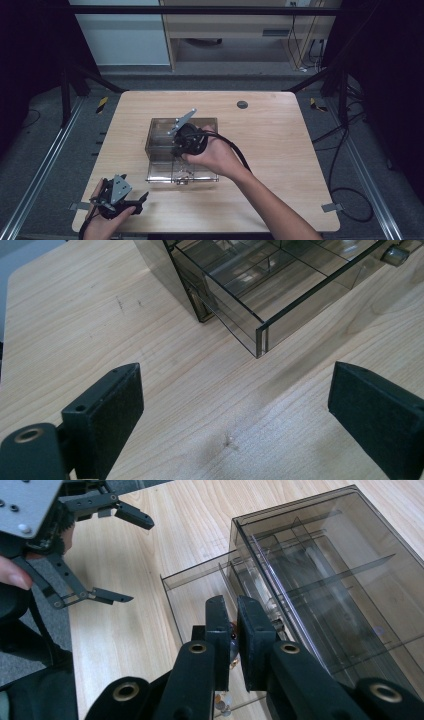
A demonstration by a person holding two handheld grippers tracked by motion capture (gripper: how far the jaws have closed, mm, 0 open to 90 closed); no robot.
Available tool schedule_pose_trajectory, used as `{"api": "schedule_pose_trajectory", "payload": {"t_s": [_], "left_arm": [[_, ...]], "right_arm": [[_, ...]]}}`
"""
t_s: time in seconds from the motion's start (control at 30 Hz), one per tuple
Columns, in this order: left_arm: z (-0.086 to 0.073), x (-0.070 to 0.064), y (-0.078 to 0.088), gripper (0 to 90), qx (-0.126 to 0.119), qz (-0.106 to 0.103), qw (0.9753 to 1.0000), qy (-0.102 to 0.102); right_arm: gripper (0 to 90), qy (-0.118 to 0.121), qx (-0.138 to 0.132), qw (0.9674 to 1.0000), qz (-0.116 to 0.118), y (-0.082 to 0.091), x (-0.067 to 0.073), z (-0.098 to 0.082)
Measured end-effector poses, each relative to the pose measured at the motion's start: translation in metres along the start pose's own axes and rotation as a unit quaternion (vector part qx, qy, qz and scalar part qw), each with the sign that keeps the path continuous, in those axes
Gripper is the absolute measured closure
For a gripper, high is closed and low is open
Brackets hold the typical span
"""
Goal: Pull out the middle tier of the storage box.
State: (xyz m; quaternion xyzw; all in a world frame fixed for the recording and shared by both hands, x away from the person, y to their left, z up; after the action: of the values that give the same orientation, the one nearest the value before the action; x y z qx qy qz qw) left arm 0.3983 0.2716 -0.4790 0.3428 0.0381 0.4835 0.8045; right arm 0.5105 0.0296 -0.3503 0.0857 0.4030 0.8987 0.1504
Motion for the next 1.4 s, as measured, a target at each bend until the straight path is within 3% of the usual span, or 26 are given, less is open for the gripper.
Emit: {"api": "schedule_pose_trajectory", "payload": {"t_s": [0.87, 1.4], "left_arm": [[-0.001, 0.001, 0.000, 7.7, 0.002, -0.002, 1.0000, -0.002], [-0.001, 0.001, 0.000, 7.6, 0.003, -0.002, 1.0000, -0.002]], "right_arm": [[84.4, -0.005, 0.018, 0.9998, 0.010, -0.028, 0.000, -0.014], [84.4, -0.005, 0.046, 0.9989, -0.001, -0.042, 0.000, -0.028]]}}
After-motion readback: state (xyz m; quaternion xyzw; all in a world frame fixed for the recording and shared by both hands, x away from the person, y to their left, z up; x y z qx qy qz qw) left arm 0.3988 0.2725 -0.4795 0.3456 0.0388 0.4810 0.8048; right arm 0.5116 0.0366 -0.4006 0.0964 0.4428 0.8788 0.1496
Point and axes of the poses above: each handheld gripper's, and its own axes: y roughly backward along the jaws, z roughly out of its top, x roughly to its left, the point moved 1 cm from there along -y, roughly forward along the jaws, and after that the axes turned 1 degree about z, right-handed, at the moved point
